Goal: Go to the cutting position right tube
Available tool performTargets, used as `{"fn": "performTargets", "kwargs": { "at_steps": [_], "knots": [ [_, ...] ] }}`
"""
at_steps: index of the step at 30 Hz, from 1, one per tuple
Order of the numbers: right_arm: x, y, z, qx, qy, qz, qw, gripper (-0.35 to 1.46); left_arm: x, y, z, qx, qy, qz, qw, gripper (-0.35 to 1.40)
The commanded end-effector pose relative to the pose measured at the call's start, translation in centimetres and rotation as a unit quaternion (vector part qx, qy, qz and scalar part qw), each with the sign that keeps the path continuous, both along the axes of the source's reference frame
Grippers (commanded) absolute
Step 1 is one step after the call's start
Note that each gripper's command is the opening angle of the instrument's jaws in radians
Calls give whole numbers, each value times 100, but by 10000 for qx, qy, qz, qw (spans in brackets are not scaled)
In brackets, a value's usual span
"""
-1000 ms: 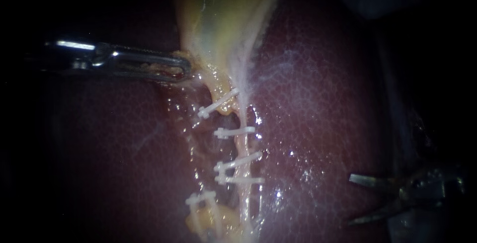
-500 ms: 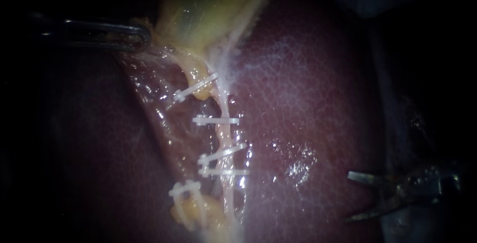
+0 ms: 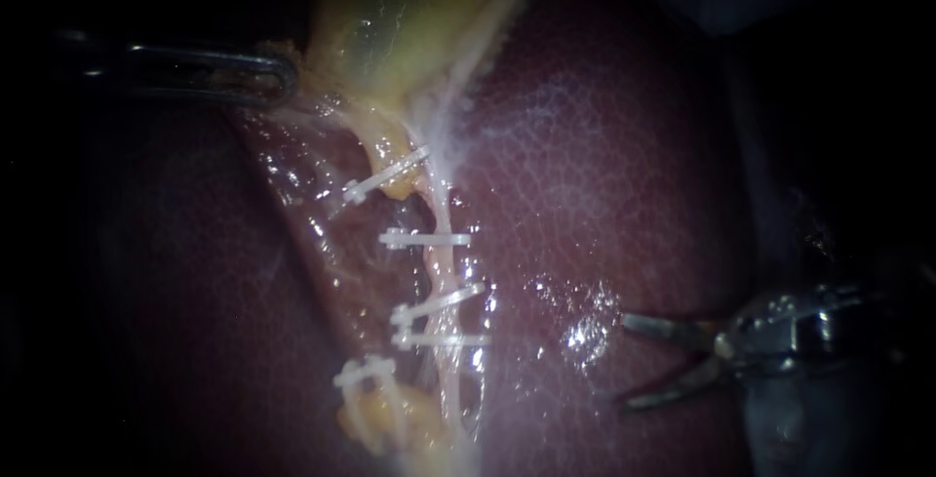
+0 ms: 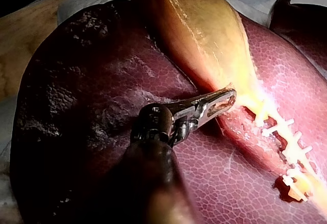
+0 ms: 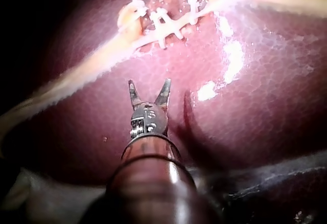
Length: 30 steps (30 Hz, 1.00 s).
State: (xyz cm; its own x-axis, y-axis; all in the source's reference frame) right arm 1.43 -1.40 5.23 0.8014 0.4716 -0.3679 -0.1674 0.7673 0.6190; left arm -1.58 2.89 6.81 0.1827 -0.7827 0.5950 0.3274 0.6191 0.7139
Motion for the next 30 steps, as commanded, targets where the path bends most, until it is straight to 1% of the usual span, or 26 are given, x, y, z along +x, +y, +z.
{"fn": "performTargets", "kwargs": {
  "at_steps": [1, 6, 8, 9, 11, 14, 15, 17, 18, 21, 26, 30],
  "knots": [
    [5, 4, 1, 116, -3, 15, 9999, 140, 0, 0, 0, -3, 5, -1, 10000, -35],
    [21, 17, 7, 339, 33, 158, 9993, 139, -1, 0, 0, -5, 7, -3, 10000, -35],
    [26, 21, 11, 448, 162, 270, 9985, 139, -1, -1, 1, -5, 8, -4, 10000, -35],
    [28, 22, 13, 532, 220, 348, 9977, 139, -1, -1, 1, -6, 8, -4, 10000, -35],
    [33, 26, 18, 802, 410, 601, 9941, 139, -2, -1, 1, -6, 9, -5, 10000, -35],
    [38, 30, 26, 1220, 421, 828, 9882, 137, -2, -1, 1, -11, 20, -17, 10000, -35],
    [39, 32, 28, 1320, 419, 861, 9866, 137, -2, -1, 1, -11, 20, -17, 10000, -35],
    [42, 36, 34, 1579, 335, 914, 9826, 135, -2, -1, 1, -12, 21, -18, 10000, -35],
    [43, 38, 37, 1659, 319, 906, 9815, 135, -3, -1, 1, -12, 21, -19, 10000, -35],
    [48, 43, 47, 1935, 261, 956, 9761, 135, -3, -2, 1, -13, 23, -20, 10000, -35],
    [53, 47, 62, 2273, 338, 1097, 9670, 135, -4, -2, 2, -12, 15, -12, 10000, -35],
    [56, 46, 71, 2472, 319, 1126, 9619, 135, -4, -2, 2, -12, 16, -12, 10000, -35]
  ]
}}
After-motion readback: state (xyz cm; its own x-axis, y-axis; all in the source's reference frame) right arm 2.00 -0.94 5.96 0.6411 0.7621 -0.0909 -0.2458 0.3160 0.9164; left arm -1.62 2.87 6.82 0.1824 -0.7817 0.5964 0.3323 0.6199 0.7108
